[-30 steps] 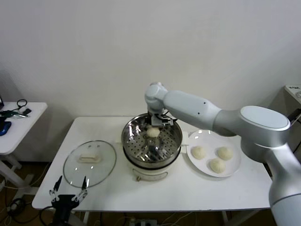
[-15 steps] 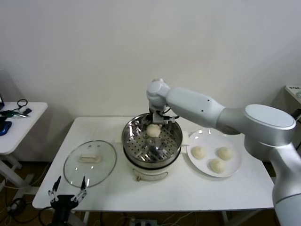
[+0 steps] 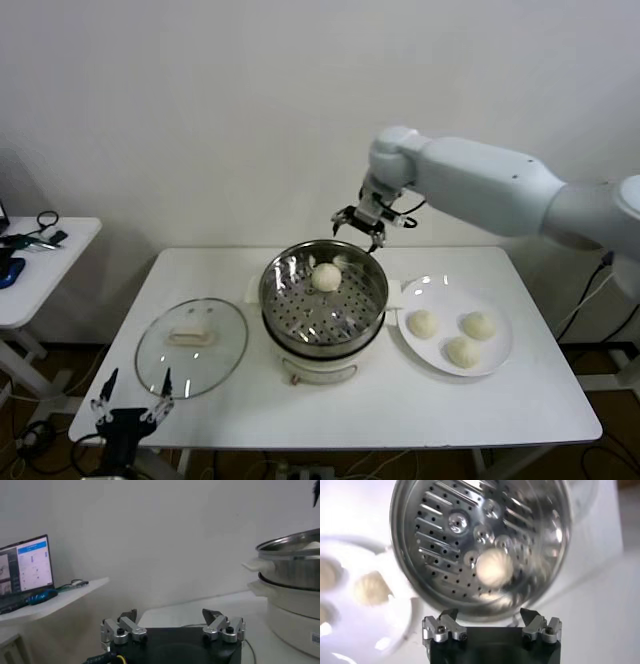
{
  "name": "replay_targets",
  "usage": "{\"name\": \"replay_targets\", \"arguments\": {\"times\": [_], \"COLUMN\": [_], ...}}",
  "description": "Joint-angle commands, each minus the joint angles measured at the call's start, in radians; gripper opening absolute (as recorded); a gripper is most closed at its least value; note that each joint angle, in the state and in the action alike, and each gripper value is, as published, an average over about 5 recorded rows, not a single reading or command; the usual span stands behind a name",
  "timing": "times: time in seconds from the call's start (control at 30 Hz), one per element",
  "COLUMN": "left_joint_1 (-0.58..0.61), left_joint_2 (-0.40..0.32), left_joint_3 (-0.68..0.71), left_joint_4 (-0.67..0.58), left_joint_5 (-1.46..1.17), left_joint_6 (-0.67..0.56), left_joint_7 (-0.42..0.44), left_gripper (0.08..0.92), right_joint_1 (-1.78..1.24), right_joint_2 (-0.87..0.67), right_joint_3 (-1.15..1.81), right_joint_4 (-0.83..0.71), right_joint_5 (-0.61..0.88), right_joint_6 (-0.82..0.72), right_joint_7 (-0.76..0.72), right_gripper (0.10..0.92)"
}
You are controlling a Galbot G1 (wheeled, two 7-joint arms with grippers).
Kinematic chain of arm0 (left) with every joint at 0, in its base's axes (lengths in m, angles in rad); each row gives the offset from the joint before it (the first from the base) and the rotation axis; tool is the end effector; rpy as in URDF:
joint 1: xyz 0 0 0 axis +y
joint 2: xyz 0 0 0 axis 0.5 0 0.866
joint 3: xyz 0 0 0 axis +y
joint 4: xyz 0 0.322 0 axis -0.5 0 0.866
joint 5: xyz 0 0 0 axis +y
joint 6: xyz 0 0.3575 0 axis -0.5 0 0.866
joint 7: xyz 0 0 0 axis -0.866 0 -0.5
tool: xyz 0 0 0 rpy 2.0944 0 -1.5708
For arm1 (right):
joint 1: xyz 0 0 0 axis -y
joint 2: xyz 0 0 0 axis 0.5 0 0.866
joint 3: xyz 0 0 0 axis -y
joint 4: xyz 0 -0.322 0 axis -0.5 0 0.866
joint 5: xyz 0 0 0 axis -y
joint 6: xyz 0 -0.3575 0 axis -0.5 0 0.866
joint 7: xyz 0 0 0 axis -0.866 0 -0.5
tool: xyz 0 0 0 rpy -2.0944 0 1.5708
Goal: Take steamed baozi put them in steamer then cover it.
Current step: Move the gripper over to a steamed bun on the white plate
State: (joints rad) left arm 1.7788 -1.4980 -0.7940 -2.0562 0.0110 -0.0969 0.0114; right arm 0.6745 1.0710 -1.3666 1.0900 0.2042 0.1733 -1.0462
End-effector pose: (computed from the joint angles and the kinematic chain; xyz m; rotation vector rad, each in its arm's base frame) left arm 0.1274 0.0955 -0.3142 0.2350 -2.9716 -0.3484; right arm 0.5804 0.0306 -0.0124 1.6522 -1.1447 1.9577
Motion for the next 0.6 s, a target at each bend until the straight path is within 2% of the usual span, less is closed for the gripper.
{"name": "replay_targets", "arguments": {"times": [0.03, 0.3, 0.6], "left_joint_1": [0.000, 0.005, 0.012], "left_joint_2": [0.005, 0.008, 0.004], "left_joint_3": [-0.003, 0.001, 0.003], "left_joint_4": [-0.015, -0.036, -0.027], "left_joint_5": [-0.024, -0.046, -0.035], "left_joint_6": [0.008, 0.021, 0.020], "left_joint_7": [0.002, 0.006, 0.016], "left_gripper": [0.823, 0.823, 0.823], "right_joint_1": [0.000, -0.183, -0.364], "right_joint_2": [-0.226, -0.307, -0.289], "right_joint_3": [-0.060, 0.001, 0.105], "right_joint_4": [0.028, 0.009, -0.016], "right_joint_5": [0.391, 0.252, 0.085], "right_joint_6": [-0.406, -0.414, -0.390], "right_joint_7": [-0.020, -0.028, -0.022], "right_gripper": [0.823, 0.823, 0.823]}}
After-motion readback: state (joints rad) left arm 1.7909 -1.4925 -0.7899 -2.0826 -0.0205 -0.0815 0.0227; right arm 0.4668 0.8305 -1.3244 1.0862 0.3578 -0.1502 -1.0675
